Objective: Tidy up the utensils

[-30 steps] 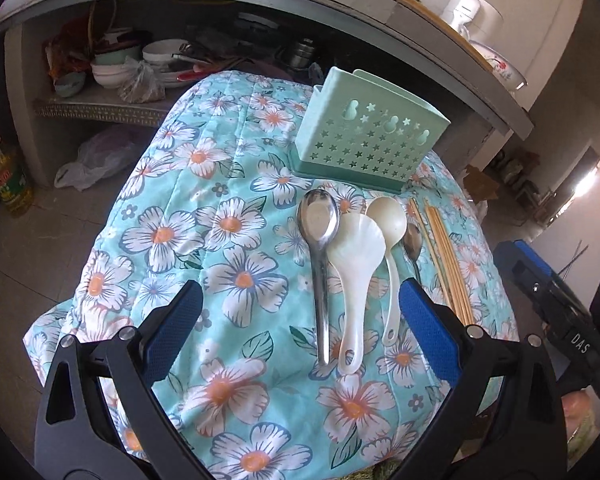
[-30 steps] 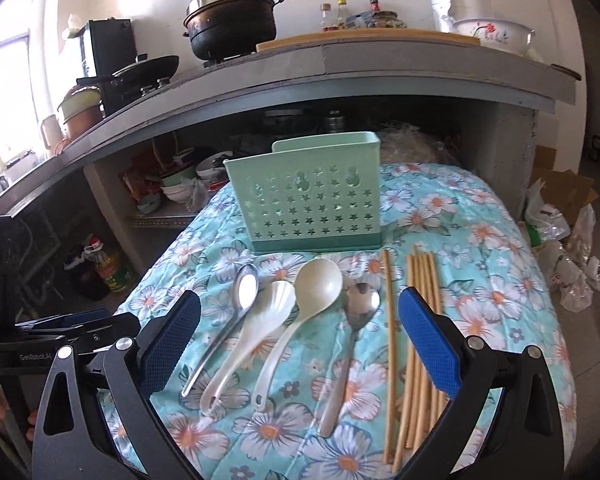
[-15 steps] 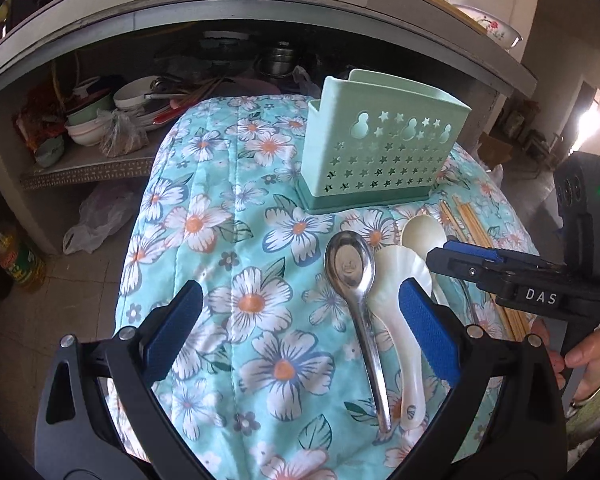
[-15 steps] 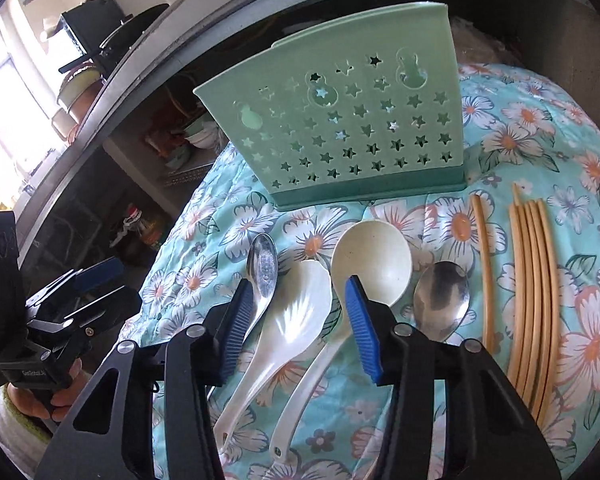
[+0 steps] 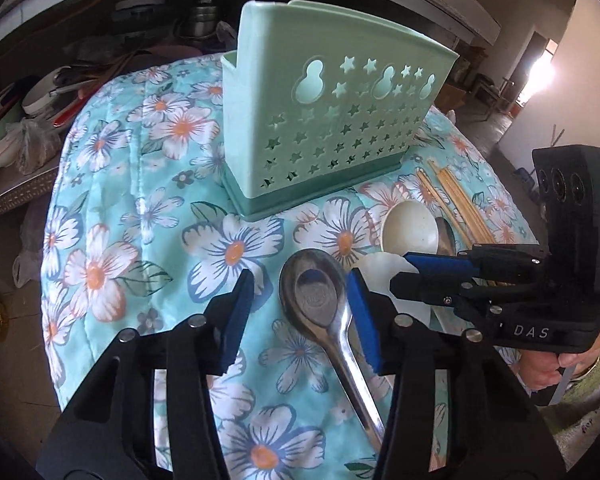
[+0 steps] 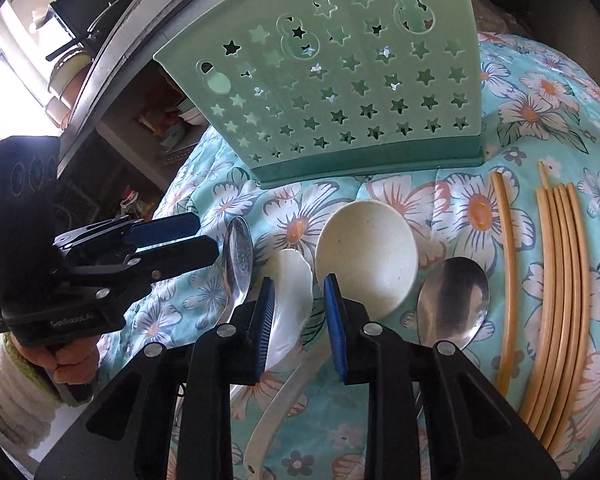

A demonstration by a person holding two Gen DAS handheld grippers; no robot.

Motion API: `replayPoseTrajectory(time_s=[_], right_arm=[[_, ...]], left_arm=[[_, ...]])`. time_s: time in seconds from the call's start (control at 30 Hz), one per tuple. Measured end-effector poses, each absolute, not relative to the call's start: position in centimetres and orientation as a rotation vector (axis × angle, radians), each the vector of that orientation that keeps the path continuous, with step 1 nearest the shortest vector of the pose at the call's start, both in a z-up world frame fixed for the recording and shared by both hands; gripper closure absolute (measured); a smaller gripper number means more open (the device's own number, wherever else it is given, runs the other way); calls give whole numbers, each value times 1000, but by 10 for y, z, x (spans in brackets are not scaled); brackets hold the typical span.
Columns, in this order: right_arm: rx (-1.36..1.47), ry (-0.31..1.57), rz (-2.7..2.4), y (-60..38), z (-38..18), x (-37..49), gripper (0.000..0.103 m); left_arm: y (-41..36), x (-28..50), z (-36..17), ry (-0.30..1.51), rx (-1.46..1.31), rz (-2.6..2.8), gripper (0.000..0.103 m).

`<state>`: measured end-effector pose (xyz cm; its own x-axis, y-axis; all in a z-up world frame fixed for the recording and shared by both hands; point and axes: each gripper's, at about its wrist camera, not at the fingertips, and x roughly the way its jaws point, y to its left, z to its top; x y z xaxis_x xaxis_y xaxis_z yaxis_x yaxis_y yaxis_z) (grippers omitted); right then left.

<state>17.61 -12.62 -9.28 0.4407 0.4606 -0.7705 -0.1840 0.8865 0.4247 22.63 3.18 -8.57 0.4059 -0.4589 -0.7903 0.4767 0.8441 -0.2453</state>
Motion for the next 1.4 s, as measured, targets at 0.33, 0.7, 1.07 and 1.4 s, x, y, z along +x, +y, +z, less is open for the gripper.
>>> replayPoseTrajectory(time_s=[0.33,0.7,1.07,1.4], right_arm=[[304,1057,425,-128,-96,182,81],[329,1085,447,-131,-100,190,81],[332,1070,455,-124,-93,187,98],[244,962,433,-120,-52,167,99]], left_arm=[[19,252,-109,1096,15,-678,77],[22,249,-108,1101,11,-651,96],[30,234,-87,1036,22,-598,102],[47,202,-59,954,22,-519,102]])
